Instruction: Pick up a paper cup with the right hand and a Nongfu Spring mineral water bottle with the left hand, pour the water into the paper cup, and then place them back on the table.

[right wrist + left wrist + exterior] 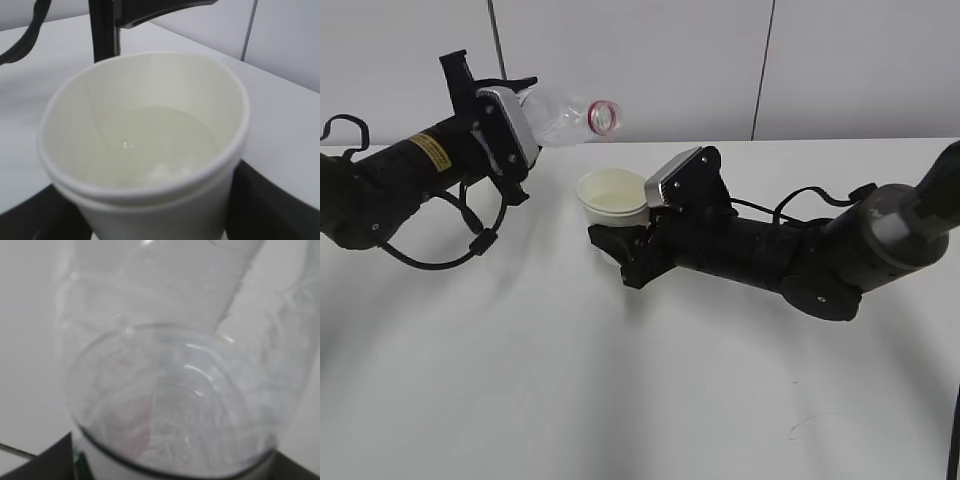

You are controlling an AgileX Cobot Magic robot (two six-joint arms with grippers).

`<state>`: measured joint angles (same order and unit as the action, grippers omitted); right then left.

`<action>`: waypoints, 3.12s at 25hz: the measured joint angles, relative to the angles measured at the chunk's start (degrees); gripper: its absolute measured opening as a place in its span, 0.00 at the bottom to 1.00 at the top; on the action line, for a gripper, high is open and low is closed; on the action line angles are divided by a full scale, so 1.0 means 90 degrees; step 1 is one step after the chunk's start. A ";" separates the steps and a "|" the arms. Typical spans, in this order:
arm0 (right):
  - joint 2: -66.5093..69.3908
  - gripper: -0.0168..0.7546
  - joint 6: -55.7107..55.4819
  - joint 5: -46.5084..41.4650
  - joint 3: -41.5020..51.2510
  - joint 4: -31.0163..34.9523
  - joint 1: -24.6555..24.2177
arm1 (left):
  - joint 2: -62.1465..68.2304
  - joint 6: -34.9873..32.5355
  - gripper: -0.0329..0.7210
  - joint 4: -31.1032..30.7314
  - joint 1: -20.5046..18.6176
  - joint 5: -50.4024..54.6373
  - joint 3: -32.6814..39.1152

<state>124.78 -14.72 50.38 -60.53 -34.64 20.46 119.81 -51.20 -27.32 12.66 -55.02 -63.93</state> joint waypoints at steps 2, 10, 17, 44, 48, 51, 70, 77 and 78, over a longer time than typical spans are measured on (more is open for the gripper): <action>0.0000 0.66 0.0045 0.0000 0.0003 0.0138 0.0000 | 0.0000 0.0675 0.55 0.0193 0.0020 0.0006 0.0000; 0.0000 0.66 0.0081 0.0000 0.0003 0.0612 -0.0292 | 0.0000 0.3331 0.55 0.0676 0.0021 0.0719 0.0000; 0.0000 0.66 0.0081 0.0000 0.0003 0.0686 -0.1007 | 0.0000 0.4963 0.55 0.0627 0.0021 0.1457 0.0000; 0.1130 0.66 0.0334 0.1121 -0.0054 0.0810 -0.1774 | 0.0000 0.8205 0.55 -0.2105 -0.0406 0.0996 0.0000; 0.1161 0.71 0.0389 0.1182 -0.0064 0.0810 -0.1774 | 0.0000 0.8211 0.55 -0.2125 -0.0406 0.0984 0.0000; 0.1164 0.80 0.0405 0.1182 -0.0064 0.0846 -0.1774 | 0.0000 0.8247 0.55 -0.2130 -0.0406 0.0977 0.0000; 0.1119 0.85 0.0912 0.1883 0.1291 0.1607 -0.1774 | 0.0000 0.8323 0.55 -0.2322 -0.0406 0.0800 0.0000; 0.0370 0.85 0.1214 0.1731 0.2183 0.1721 -0.1774 | 0.0012 0.8471 0.55 -0.2369 -0.0406 0.0721 0.0000; 0.0135 0.85 0.1225 0.1731 0.2265 0.1725 -0.1774 | 0.0030 0.8477 0.55 -0.2377 -0.0406 0.0686 0.0000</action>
<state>126.00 -3.69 65.96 -40.14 -19.11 4.50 120.08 25.10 -48.71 9.01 -48.85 -63.93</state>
